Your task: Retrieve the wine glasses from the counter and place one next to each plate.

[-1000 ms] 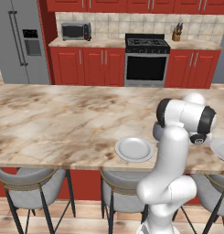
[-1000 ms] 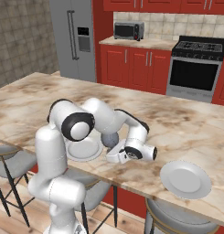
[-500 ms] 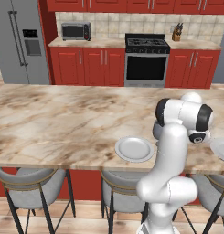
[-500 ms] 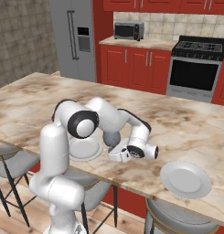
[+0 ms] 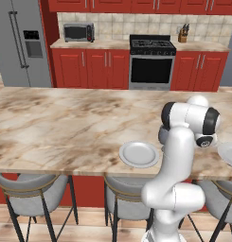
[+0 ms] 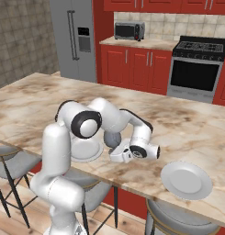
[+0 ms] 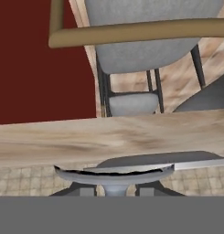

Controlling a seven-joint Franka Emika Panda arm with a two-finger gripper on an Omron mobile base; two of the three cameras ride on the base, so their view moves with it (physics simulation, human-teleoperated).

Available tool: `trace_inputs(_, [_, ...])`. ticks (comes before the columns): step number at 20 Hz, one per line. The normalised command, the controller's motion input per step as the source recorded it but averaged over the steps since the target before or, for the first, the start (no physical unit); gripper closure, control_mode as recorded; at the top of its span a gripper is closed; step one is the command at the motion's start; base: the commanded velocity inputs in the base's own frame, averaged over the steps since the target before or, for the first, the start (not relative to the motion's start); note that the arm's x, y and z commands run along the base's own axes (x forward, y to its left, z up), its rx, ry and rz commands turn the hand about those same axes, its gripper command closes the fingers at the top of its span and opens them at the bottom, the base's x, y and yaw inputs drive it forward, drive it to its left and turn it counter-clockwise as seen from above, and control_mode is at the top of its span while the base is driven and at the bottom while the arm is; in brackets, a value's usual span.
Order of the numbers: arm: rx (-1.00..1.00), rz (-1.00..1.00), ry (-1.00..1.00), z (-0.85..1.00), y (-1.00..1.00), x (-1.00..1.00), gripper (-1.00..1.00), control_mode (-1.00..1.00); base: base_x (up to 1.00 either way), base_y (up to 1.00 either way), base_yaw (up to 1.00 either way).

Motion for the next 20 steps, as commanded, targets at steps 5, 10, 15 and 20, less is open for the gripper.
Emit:
trace_inputs(5, [0.00,0.02,0.00,-0.42,0.00,-0.17,1.00,-1.00,0.00,0.00,0.00])
trace_inputs(10, [0.00,0.04,0.00,-0.56,0.01,-0.31,-1.00,-1.00,0.00,0.00,0.00])
trace_inputs(15, [0.00,0.03,0.00,-0.39,-0.04,-0.07,-1.00,-1.00,0.00,0.00,0.00])
trace_inputs(20, [0.00,0.00,0.00,-0.09,-0.36,0.00,-1.00,-1.00,0.00,0.00,0.00])
